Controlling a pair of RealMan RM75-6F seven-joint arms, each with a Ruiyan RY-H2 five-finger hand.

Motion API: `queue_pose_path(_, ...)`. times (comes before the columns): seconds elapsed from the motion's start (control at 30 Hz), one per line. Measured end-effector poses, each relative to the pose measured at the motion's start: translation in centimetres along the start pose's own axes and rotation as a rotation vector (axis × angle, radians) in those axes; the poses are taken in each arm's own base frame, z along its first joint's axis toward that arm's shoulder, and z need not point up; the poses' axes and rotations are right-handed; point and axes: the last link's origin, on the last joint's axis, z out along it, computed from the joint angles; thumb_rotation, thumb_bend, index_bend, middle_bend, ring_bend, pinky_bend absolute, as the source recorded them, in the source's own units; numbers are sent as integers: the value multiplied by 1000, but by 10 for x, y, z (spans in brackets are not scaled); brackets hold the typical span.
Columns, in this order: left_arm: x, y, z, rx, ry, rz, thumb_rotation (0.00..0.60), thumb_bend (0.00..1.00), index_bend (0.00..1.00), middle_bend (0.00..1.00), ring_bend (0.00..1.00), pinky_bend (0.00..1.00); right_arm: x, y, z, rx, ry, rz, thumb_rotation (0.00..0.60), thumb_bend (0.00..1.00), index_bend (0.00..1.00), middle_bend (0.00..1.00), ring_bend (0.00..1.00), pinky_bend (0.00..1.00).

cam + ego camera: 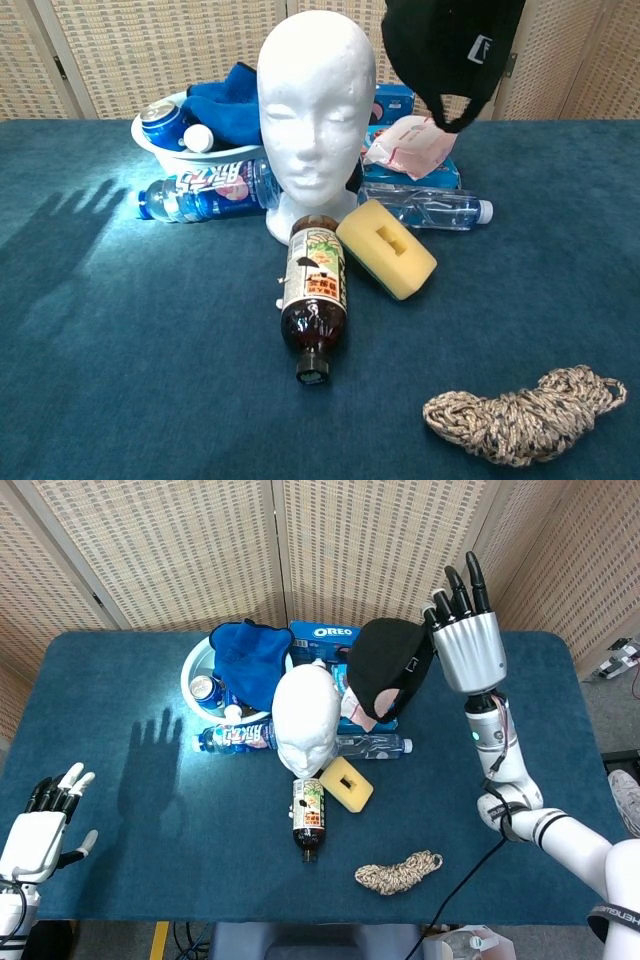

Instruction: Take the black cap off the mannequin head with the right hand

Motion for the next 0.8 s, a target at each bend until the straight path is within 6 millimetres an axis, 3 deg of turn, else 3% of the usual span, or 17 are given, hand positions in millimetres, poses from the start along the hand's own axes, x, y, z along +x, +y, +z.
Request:
queue_pose_path(0.5, -5, -2, 0, 6, -21, -3, 600, 293, 0, 0, 0, 0, -44, 20, -38, -26, -162, -92, 600, 546, 744, 441, 180, 0)
queue_pose_path(0.8, -8, -3, 1, 6, -30, -4, 600, 293, 0, 0, 0, 0, -61, 4, -76, 16, -209, -59, 600, 545, 744, 441, 180, 0)
